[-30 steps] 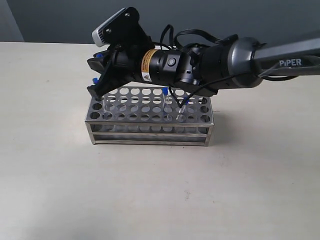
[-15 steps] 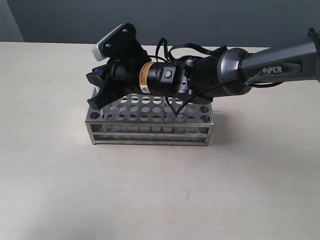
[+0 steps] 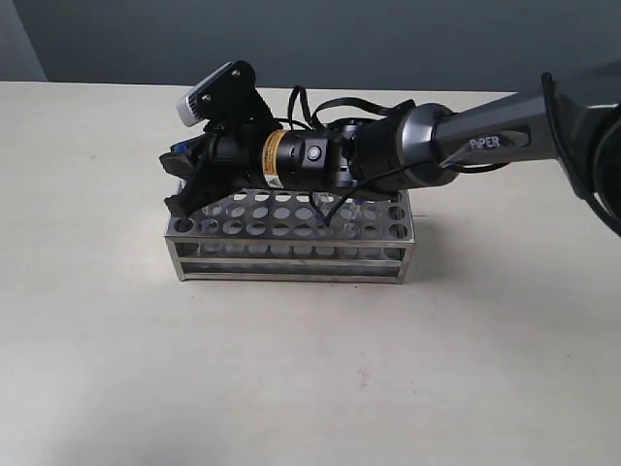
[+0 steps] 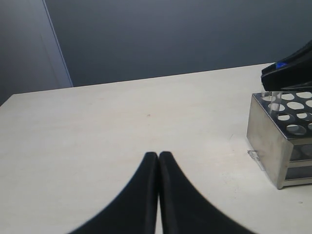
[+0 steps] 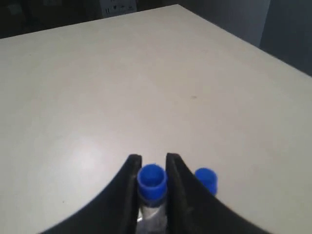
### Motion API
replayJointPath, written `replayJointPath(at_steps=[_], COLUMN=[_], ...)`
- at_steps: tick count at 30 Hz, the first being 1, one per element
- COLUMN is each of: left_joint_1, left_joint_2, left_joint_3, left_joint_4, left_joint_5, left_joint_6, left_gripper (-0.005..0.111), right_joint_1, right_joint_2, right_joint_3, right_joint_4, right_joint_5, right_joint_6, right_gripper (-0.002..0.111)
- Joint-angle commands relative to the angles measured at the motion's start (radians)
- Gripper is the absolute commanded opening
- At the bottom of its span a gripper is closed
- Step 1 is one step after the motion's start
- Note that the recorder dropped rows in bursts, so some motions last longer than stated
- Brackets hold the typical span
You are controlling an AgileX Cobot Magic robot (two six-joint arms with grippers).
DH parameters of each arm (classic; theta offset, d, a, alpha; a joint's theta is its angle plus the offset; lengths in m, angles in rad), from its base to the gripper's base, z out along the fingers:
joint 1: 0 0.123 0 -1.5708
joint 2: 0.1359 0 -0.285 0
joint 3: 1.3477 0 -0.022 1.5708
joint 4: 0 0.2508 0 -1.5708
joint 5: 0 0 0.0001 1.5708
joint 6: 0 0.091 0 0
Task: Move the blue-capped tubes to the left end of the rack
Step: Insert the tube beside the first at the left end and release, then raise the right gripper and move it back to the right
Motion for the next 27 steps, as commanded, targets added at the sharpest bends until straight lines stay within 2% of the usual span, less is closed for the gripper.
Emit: replayJointPath(at_steps=[1,4,12,18,20,24,25,27], left_joint_1=[-0.004,-0.004,-0.004,-0.004,-0.004,-0.004,-0.004,-0.004], left_joint_2=[-0.005,-0.005,-0.005,-0.005,-0.005,-0.005,-0.005,-0.005], left_joint_3=[-0.003,-0.003,-0.003,-0.003,-0.003,-0.003,-0.003,-0.003], left_joint_4=[-0.001,-0.001,-0.001,-0.001,-0.001,-0.001,-0.001,-0.001], left_joint_5=[-0.003,-0.003,-0.003,-0.003,-0.003,-0.005,-0.005,-0.005], left_joint_6=[0.0,0.0,0.0,0.0,0.0,0.0,0.0,0.0], left_gripper=[0.001,0.001,0.001,0.001,0.001,0.001,0.001,0.001], right_joint_1=[0.006,0.006,0.004,0.004,-0.014,-0.186,-0.256,-0.327], right_joint_2=[0.014,0.014,-0.094,-0.273,-0.369,-0.555,-0.601,-0.646], right_joint_3=[-0.008,-0.008,-0.008,0.008,0.078,0.342,0.433,0.535], right_joint_4=[-0.068,-0.072,-0.1,-0.188,-0.19,-0.083,-0.006,0.097], right_joint_5=[-0.013,0.002,0.034,0.209,0.29,0.26,0.206,0.094], right_joint_6=[0.062,0.062,0.103,0.103,0.076,0.058,0.008,-0.055], right_gripper=[0.033,0.038,0.038,0.038,0.036,0.036,0.036,0.036])
